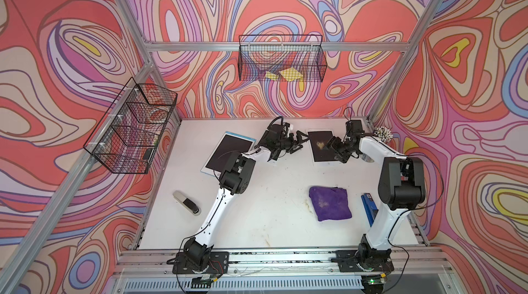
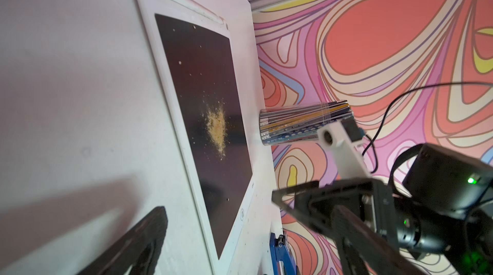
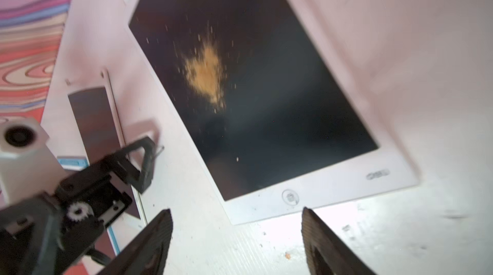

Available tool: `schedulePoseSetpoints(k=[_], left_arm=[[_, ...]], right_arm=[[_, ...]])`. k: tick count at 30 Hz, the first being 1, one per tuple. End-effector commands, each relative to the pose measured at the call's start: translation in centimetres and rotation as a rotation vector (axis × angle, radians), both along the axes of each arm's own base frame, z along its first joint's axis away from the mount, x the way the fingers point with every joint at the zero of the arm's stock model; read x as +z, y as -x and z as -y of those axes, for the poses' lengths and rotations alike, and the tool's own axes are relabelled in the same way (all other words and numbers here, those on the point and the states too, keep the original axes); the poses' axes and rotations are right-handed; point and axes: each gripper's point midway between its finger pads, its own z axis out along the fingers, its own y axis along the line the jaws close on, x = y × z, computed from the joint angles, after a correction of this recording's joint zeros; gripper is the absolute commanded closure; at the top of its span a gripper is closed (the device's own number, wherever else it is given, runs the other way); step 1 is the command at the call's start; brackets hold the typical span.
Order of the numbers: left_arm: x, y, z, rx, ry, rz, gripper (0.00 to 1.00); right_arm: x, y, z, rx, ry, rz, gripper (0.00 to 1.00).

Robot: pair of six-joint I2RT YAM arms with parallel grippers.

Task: Wipe the drawing tablet
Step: Move the drawing tablet to the center of the board.

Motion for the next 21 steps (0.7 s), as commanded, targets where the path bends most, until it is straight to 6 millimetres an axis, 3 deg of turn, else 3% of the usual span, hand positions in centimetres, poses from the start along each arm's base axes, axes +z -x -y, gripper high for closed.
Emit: schedulePoseSetpoints(k=[1,12,17,21], left_arm=[[3.2,1.0,0.8,-0.058,0.028,0.034,0.01],[1.1,2.4,1.7,-0.089,-0.137,0.013,0.01],[0.4,2.6,2.0,-0.092,-0.140,-0.008,0.01],[0.2,3.0,2.3,-0.101,-0.149,-0.016,0.01]], right_arm=[[-3.4,0.6,3.6,-0.057,0.128,-0.120,0.21],[-7.1,-1.0,5.3,-0.070,0.164,-0.186,0.21],[-7.9,-0.7,4.5,-0.044,0.127,-0.188,0.22],[-8.0,-0.2,2.5,-0.008,0.031,-0.163,0.22]])
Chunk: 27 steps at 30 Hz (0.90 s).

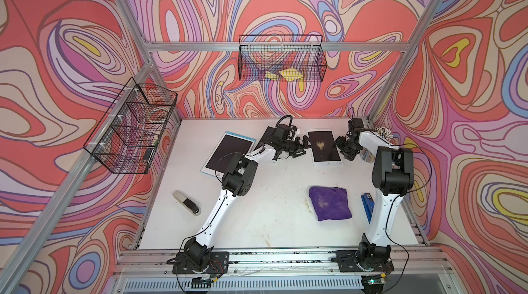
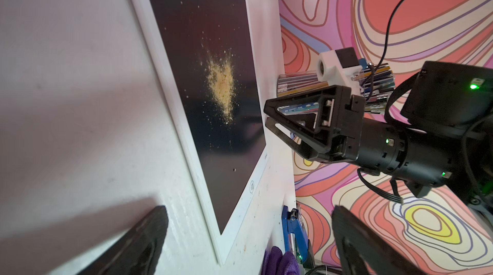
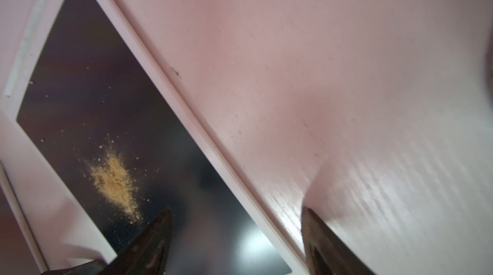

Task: Wipe the drawing tablet
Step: Move the drawing tablet to the center of the board.

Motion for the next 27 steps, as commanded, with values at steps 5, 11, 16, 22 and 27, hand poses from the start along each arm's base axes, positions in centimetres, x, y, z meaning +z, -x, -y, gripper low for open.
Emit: schedulePoseSetpoints(k=[5,11,16,22,27], left_arm=[[0.9,0.9,-0.2,-0.020,-0.095,0.035,0.01],[-1.2,2.1,-2.6,-0.058,-0.332,0.055,0.01],[-2.4,3.4,-3.9,-0.086,-0.413,0.032,0.01],[-2.3,5.1,-5.6,-0.086,-0.448,0.030,0.01],[-2.0,6.9,-7.4,-0.087,-0.481,0.031,0.01]], right_arm=[[-1.8,2.8,-4.9,0.092,-0.162,-0.037,0.22],[-1.6,4.1,-7.9,0.151,-0.215,-0.028,0.22],[-1.6,5.2,-9.5,0.176,-0.237,-0.023,0.22],[-1.3,6.9,-11.9,0.228,-0.261,-0.024,0.23],[-0.3,9.6,-14.8,0.284,-0.270,-0.021,0.23]])
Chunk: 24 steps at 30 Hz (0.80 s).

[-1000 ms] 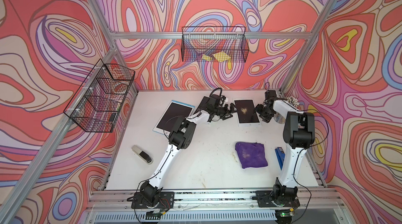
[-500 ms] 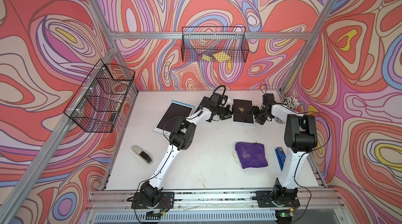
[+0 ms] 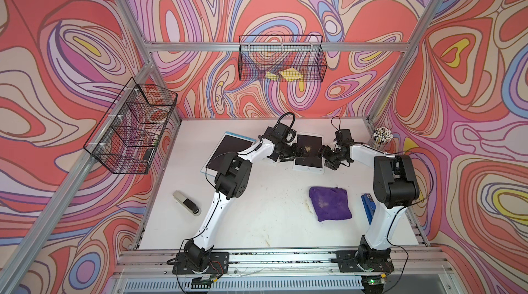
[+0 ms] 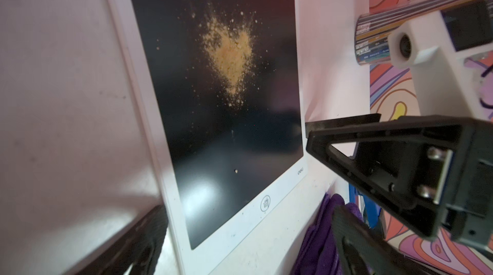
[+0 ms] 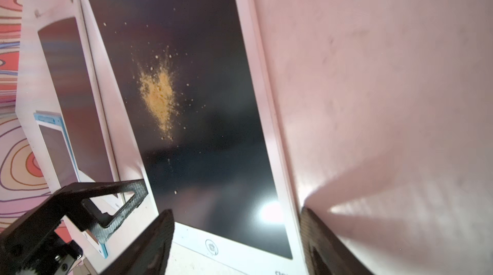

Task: Wipe the drawing tablet
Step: Move the drawing tablet to the center of the board.

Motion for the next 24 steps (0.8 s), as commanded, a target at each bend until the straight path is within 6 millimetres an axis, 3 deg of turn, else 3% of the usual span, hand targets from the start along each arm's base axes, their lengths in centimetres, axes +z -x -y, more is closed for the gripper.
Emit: schedulePoseSetpoints(k=[1,12,24], left_arm=[[-0.6,2.2,-1.7,-0.014,-0.062,-0.024,0.01],[0.2,8.1,-5.8,0.006,-0.063,-0.023,0.01],[0.1,16.1,-9.5,-0.003,-0.053,-0.017,0.01]], right_arm=[[-0.7,3.8,-3.1,0.056,-0.034,-0.081,0.23],[1.6,11.5,-8.4,0.161,-0.018,-0.068,0.23],[0.3,18.5,-14.6,0.256,0.006,-0.102,0.22]])
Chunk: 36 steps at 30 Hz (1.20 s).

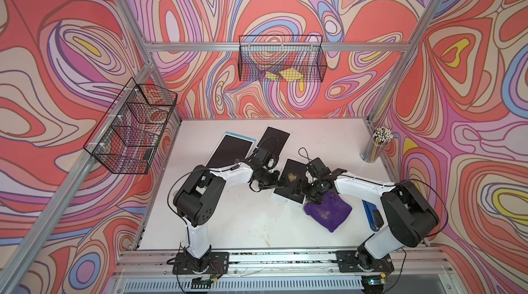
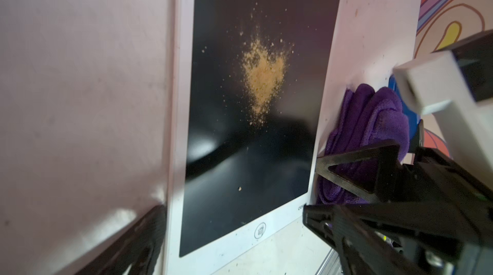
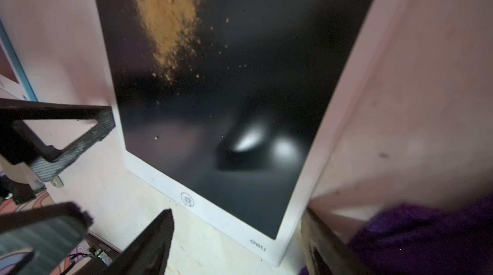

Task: Wipe the drawing tablet
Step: Move the drawing tablet to the center of the board.

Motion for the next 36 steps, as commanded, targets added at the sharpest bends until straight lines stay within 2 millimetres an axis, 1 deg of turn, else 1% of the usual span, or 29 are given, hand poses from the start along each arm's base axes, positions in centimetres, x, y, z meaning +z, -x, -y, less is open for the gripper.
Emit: schedulePoseSetpoints(k=[1,5,9,11,12,13,14,16,18,20,21,22,23,24,26,28,32,36], left_arm=[[0.8,1.6,0.0,-0.010,0.041,0.023,0.01],[0.8,3.1,-1.4,0.000,0.030,0.031,0.01],[1.6,4.3,-2.5,0.016,0.036,0.042,0.01],[2.0,4.7,-2.8,0.019,0.035,0.048,0.01],[2.3,4.9,-2.9,0.017,0.035,0.052,0.01],[2.5,5.0,-3.0,0.012,0.036,0.056,0.01],[2.7,5.1,-3.0,0.010,0.035,0.056,0.01],[3.1,5.4,-2.8,0.000,0.047,0.052,0.01],[3.5,5.6,-2.3,-0.012,0.066,0.049,0.01],[3.6,6.0,-1.7,-0.026,0.078,0.033,0.01],[3.6,6.1,-1.5,-0.033,0.078,0.025,0.01],[3.4,6.3,-1.6,-0.035,0.069,0.015,0.01],[3.3,6.4,-1.6,-0.038,0.060,0.013,0.01],[3.1,6.5,-1.8,-0.038,0.048,0.015,0.01],[2.9,6.4,-2.7,-0.030,0.001,0.036,0.01],[2.5,6.3,-3.4,-0.026,-0.042,0.042,0.01],[3.1,6.2,-3.5,-0.015,-0.050,0.050,0.01],[4.0,5.6,-3.8,-0.009,-0.070,0.085,0.01]], right_arm=[[0.7,1.0,-2.8,0.000,-0.045,0.030,0.22],[0.6,3.1,-5.1,0.038,-0.028,0.033,0.22],[0.4,4.7,-6.8,0.062,-0.027,0.031,0.22],[0.6,5.2,-7.2,0.071,-0.025,0.032,0.22],[1.0,5.1,-7.0,0.068,-0.020,0.040,0.22],[1.5,5.1,-6.8,0.067,-0.015,0.048,0.22],[2.4,4.9,-6.4,0.062,-0.007,0.072,0.22],[4.7,4.4,-5.0,0.057,0.042,0.130,0.21],[7.0,4.0,-3.2,0.054,0.105,0.179,0.20],[9.0,4.0,-0.5,0.036,0.171,0.199,0.20],[9.6,4.1,0.9,0.023,0.201,0.202,0.20],[10.1,4.3,2.7,0.003,0.232,0.202,0.20],[10.5,4.6,4.4,-0.016,0.258,0.197,0.20],[10.7,4.8,5.7,-0.028,0.270,0.193,0.20],[10.5,5.5,8.3,-0.052,0.290,0.165,0.20],[9.8,6.5,9.5,-0.057,0.297,0.130,0.20],[8.0,8.4,11.0,-0.070,0.330,0.079,0.19],[6.5,9.2,11.8,-0.082,0.360,0.051,0.16]])
